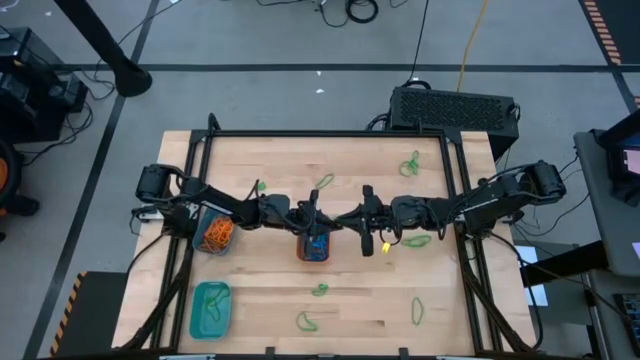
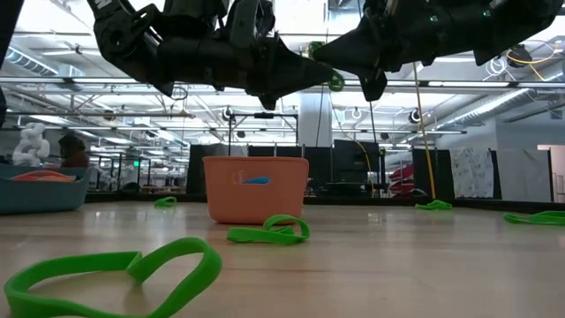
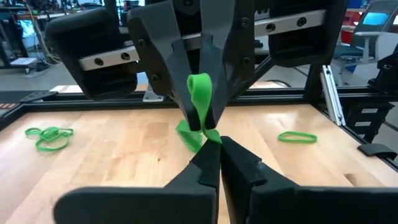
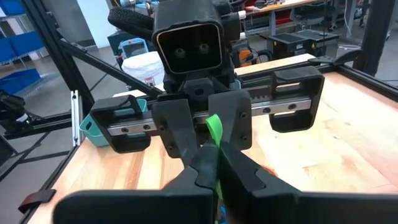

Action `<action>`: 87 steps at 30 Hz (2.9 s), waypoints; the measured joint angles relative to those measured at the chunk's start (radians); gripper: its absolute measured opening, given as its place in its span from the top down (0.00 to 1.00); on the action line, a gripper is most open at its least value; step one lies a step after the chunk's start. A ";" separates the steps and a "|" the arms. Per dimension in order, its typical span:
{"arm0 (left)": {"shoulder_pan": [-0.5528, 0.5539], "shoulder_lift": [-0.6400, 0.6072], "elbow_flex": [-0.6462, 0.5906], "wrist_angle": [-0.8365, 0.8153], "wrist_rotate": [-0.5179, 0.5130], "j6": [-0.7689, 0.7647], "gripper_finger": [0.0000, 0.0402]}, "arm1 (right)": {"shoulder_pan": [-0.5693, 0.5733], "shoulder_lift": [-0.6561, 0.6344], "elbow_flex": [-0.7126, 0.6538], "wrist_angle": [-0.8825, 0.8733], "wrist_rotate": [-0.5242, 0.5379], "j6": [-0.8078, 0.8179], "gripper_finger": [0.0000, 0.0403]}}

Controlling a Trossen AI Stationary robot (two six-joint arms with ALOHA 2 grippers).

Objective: Sort rubber bands into baskets
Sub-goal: Put the green rubber band into the green bin

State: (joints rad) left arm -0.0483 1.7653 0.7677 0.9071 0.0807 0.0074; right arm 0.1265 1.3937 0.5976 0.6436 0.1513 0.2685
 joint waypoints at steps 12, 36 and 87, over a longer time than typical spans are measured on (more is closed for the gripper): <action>-0.007 -0.084 0.000 -0.198 -0.010 -0.003 0.99 | -0.001 -0.026 0.000 -0.092 -0.028 -0.049 0.66; -0.598 -0.557 0.078 -1.657 0.164 -1.236 1.00 | 0.053 -0.070 0.000 -0.294 -0.183 -0.056 0.49; -0.736 -0.558 0.047 -1.753 0.035 -1.206 0.81 | 0.051 -0.070 0.000 -0.253 -0.179 -0.172 0.49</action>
State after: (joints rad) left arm -0.7844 1.2076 0.8143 -0.8463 0.1155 -1.1989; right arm 0.1776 1.3239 0.5976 0.3904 -0.0277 0.0967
